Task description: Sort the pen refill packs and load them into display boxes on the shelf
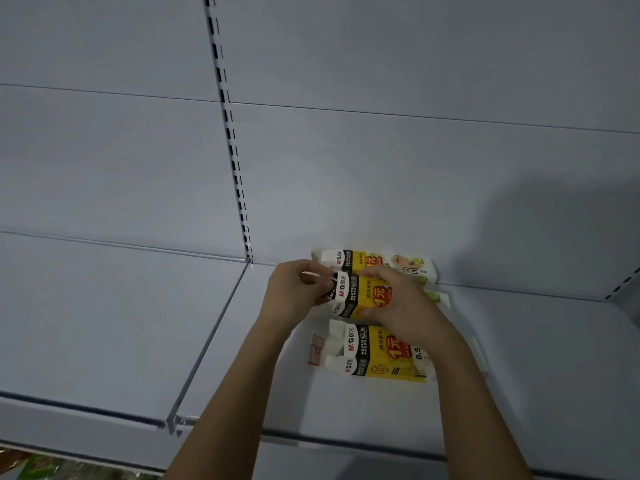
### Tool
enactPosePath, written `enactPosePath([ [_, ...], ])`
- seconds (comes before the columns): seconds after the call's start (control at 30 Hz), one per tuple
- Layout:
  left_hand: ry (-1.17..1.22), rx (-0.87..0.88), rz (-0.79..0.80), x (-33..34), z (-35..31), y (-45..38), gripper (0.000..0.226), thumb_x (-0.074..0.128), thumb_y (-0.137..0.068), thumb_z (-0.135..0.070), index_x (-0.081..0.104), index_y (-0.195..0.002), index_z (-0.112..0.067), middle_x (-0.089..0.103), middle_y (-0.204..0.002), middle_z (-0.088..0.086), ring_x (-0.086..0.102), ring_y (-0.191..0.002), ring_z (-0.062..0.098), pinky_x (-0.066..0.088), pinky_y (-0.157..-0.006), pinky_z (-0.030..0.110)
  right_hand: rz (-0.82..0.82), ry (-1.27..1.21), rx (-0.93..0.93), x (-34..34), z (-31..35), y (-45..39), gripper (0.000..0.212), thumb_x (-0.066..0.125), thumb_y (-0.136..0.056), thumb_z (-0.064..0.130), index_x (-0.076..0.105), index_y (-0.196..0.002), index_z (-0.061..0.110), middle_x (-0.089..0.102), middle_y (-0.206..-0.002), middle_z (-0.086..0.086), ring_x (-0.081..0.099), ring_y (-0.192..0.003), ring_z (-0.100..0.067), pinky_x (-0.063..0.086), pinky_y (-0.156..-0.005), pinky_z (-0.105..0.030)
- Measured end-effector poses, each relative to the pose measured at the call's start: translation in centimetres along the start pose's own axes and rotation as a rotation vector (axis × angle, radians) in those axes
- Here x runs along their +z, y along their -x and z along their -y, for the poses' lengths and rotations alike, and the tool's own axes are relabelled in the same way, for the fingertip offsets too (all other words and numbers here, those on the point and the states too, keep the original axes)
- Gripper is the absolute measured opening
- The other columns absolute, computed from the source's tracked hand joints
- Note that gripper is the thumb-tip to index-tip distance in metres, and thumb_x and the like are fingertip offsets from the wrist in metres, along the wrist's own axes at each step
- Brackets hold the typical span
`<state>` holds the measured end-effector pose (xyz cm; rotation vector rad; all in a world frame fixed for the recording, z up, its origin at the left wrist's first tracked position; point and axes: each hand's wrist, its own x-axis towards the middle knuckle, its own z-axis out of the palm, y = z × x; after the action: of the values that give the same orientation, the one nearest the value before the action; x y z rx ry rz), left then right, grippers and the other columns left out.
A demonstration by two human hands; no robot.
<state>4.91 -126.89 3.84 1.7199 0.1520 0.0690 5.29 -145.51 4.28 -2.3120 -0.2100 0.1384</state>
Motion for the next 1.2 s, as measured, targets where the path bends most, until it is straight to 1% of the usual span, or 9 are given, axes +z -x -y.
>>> enactPosePath([
  [0.17, -0.197, 0.002, 0.051, 1.0, 1.3, 0.4, 0.007, 0.069, -0.087, -0.006, 0.075, -0.086, -0.008, 0.070, -0.074, 0.001, 0.057, -0.051, -0.004, 0.042, -0.050, 0.011, 0.040, 0.111, 0.000, -0.1, -0.4, -0.1, 0.060, 0.078, -0.081, 0.013, 0.054, -0.131, 0.036, 0.052, -0.118, 0.013, 0.054, -0.111, -0.014, 0.054, -0.091, -0.039],
  [0.27, -0.311, 0.023, 0.068, 1.3, 1.1, 1.0, 0.018, 0.056, -0.098, -0.018, 0.075, -0.097, -0.018, 0.070, -0.081, -0.007, 0.061, -0.070, 0.002, 0.044, -0.063, 0.016, 0.102, 0.128, 0.006, -0.6, -0.7, -0.2, 0.059, 0.075, -0.084, 0.015, 0.051, -0.136, 0.031, 0.051, -0.119, 0.013, 0.058, -0.108, -0.015, 0.056, -0.089, -0.040],
  [0.43, -0.518, 0.098, -0.122, 1.7, 0.3, 3.6, 0.025, 0.054, -0.098, -0.022, 0.067, -0.120, -0.020, 0.068, -0.113, -0.006, 0.060, -0.097, 0.006, 0.043, -0.073, 0.014, 0.161, 0.007, -0.057, -1.6, -1.1, 0.1, 0.055, 0.071, -0.088, 0.014, 0.050, -0.136, 0.031, 0.060, -0.125, 0.007, 0.064, -0.102, -0.012, 0.060, -0.081, -0.039],
  [0.57, -0.707, 0.094, -0.192, 1.0, 0.2, 6.5, 0.029, 0.053, -0.098, -0.033, 0.062, -0.125, -0.028, 0.063, -0.125, -0.009, 0.054, -0.114, 0.009, 0.042, -0.093, 0.025, 0.060, 0.002, -0.200, -1.8, -0.2, 1.5, 0.043, 0.059, -0.096, 0.024, 0.050, -0.138, 0.029, 0.053, -0.137, 0.008, 0.051, -0.121, -0.012, 0.048, -0.098, -0.038],
  [0.63, -0.810, 0.090, -0.253, 0.1, 0.4, 8.8, 0.030, 0.052, -0.098, -0.036, 0.061, -0.127, -0.031, 0.062, -0.127, -0.011, 0.052, -0.118, 0.010, 0.040, -0.097, 0.026, 0.103, -0.039, -0.274, -1.3, 0.6, 2.7, 0.034, 0.055, -0.099, 0.028, 0.055, -0.132, 0.030, 0.054, -0.128, 0.012, 0.049, -0.118, -0.010, 0.045, -0.094, -0.034],
  [0.87, -0.961, -0.112, -0.515, -6.1, 2.8, 19.4, 0.035, 0.055, -0.094, -0.047, 0.061, -0.126, -0.033, 0.063, -0.129, -0.008, 0.057, -0.113, 0.015, 0.049, -0.094, 0.039, 0.371, -0.080, -0.425, 2.6, 3.6, 6.4, 0.015, 0.053, -0.099, 0.032, 0.064, -0.108, 0.036, 0.059, -0.093, 0.021, 0.059, -0.088, -0.002, 0.053, -0.079, -0.031],
  [1.03, -0.936, -0.270, -0.636, -11.6, 4.9, 25.9, 0.044, 0.049, -0.091, -0.060, 0.058, -0.128, -0.036, 0.061, -0.130, -0.009, 0.060, -0.101, 0.009, 0.054, -0.089, 0.041, 0.457, -0.009, -0.505, 7.0, 7.2, 8.7, 0.015, 0.052, -0.098, 0.040, 0.066, -0.099, 0.035, 0.062, -0.094, 0.027, 0.058, -0.091, -0.002, 0.052, -0.088, -0.037],
  [1.1, -0.916, -0.331, -0.653, -14.2, 6.1, 28.0, 0.048, 0.044, -0.090, -0.066, 0.056, -0.127, -0.038, 0.060, -0.128, -0.011, 0.060, -0.105, 0.011, 0.055, -0.088, 0.044, 0.488, 0.020, -0.524, 9.2, 9.0, 9.6, 0.016, 0.052, -0.097, 0.041, 0.067, -0.097, 0.035, 0.063, -0.094, 0.025, 0.059, -0.090, -0.004, 0.052, -0.087, -0.037],
  [1.2, -0.886, -0.451, -0.655, -18.7, 8.3, 31.2, 0.040, 0.047, -0.094, -0.059, 0.056, -0.126, -0.037, 0.059, -0.129, -0.008, 0.059, -0.107, 0.014, 0.053, -0.089, 0.040, 0.574, 0.080, -0.562, 13.6, 12.1, 10.8, 0.015, 0.052, -0.097, 0.040, 0.066, -0.099, 0.036, 0.063, -0.092, 0.024, 0.058, -0.087, -0.003, 0.052, -0.087, -0.035],
])
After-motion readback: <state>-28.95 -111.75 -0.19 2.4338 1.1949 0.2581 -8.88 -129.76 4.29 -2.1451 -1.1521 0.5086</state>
